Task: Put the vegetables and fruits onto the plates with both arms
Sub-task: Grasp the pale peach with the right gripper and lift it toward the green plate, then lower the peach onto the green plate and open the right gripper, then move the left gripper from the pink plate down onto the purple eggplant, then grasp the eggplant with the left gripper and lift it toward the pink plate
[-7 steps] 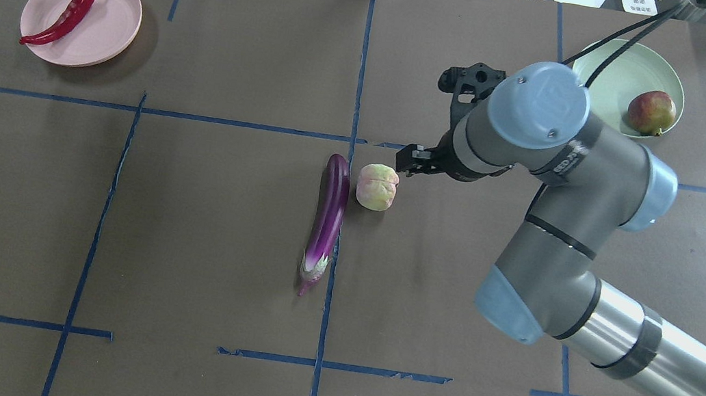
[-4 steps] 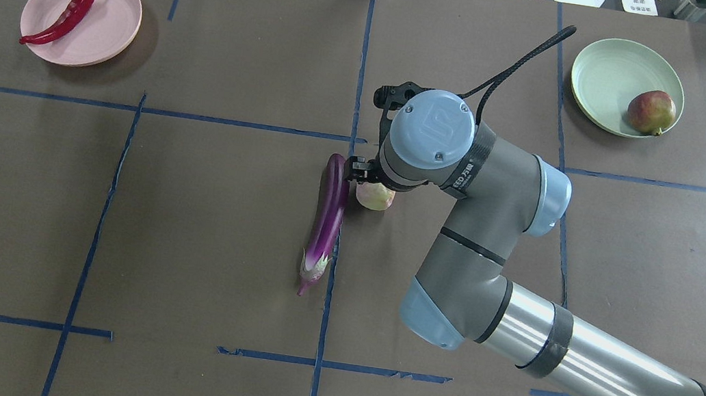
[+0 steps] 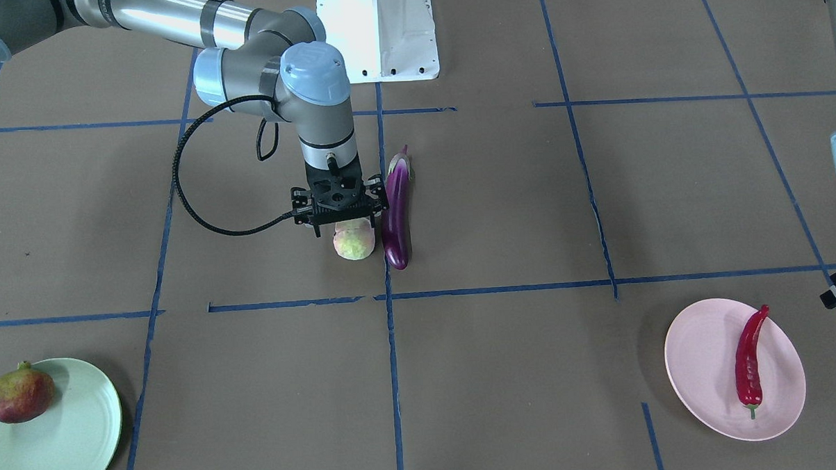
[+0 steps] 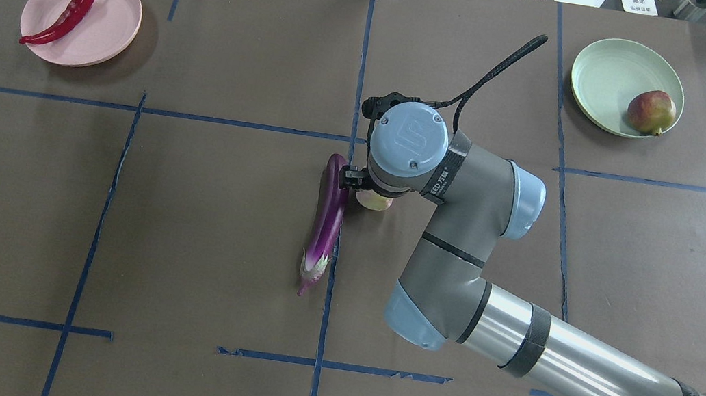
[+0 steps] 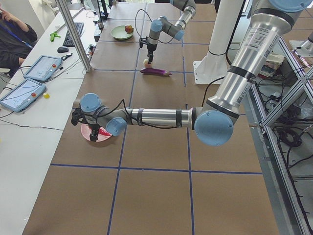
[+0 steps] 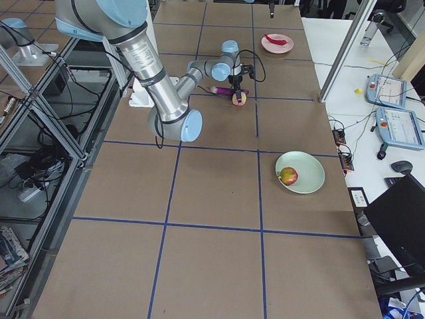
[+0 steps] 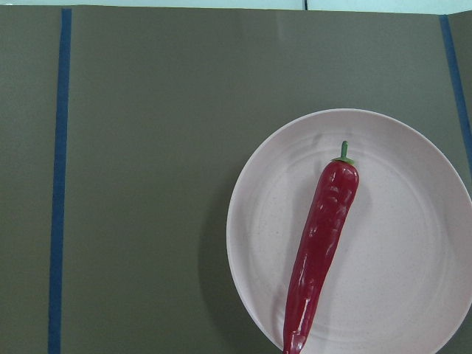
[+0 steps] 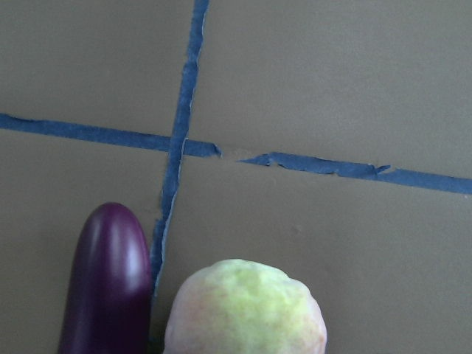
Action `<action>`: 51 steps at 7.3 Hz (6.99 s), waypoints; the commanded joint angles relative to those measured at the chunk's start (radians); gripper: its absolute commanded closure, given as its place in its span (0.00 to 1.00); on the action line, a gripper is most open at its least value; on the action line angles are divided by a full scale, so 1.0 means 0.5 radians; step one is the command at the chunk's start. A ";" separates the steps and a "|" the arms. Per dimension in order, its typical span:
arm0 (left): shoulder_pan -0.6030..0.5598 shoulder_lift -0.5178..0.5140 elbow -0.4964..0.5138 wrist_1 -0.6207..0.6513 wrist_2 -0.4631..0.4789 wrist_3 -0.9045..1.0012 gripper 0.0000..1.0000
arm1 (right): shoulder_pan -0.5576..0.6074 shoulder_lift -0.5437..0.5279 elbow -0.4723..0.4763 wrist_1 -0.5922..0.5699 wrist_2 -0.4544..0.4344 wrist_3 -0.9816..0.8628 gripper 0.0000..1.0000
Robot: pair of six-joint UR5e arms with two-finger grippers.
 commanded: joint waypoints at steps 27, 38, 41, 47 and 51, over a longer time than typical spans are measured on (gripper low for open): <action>0.326 -0.151 -0.251 0.003 0.003 -0.302 0.00 | 1.717 -0.330 -0.519 -0.081 1.228 -1.793 0.00; 1.694 -0.969 -0.523 0.963 1.018 -1.497 0.00 | 1.866 -1.666 0.600 -0.141 1.235 -1.924 0.00; 1.787 -0.980 -0.408 0.951 1.117 -1.491 0.12 | 1.863 -1.666 0.600 -0.141 1.241 -1.924 0.00; 1.543 -0.931 -0.563 0.982 1.108 -1.564 1.00 | 1.863 -1.660 0.600 -0.138 1.241 -1.930 0.00; 0.758 -0.651 -0.483 0.960 0.892 -1.225 1.00 | 1.863 -1.660 0.588 -0.138 1.241 -1.936 0.00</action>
